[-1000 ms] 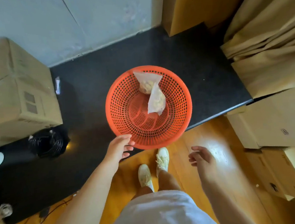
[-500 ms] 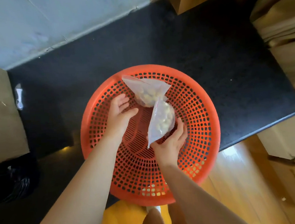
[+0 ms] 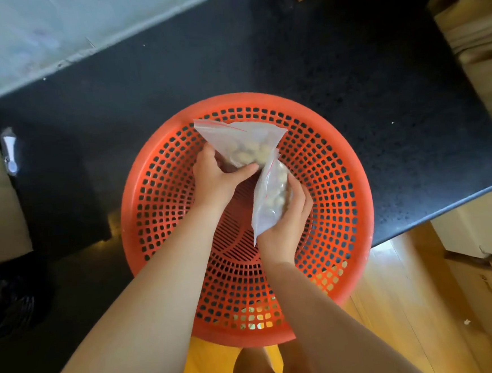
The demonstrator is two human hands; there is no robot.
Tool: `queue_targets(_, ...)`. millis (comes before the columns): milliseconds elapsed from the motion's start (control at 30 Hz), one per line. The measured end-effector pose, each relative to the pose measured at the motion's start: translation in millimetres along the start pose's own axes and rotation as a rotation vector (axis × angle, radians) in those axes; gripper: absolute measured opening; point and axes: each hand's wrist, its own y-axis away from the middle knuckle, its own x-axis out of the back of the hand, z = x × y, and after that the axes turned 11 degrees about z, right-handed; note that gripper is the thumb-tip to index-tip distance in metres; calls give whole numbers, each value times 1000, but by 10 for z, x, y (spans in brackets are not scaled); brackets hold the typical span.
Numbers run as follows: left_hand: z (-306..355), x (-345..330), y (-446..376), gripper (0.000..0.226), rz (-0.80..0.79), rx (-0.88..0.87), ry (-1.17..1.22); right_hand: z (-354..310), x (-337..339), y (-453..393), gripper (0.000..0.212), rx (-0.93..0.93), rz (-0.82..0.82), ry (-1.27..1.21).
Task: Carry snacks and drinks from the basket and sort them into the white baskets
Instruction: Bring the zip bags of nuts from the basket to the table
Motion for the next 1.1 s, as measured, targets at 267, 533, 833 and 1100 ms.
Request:
queue_targets(267,41,49,90,54,17,-75,-110,-198,361,221,45,13,71,-280)
queue_targets(533,211,732,632,18,-17,96,358,-410,963,519,23,-323,-83,-590)
queue_targets(833,376,1535,1572,32,-308,49,381,-507,1859,1562,48,-346,-123,-1009)
queue_targets(1100,582,1717,2373,26,-723,33,207,-218,2844,2780,40,-164,274,-759)
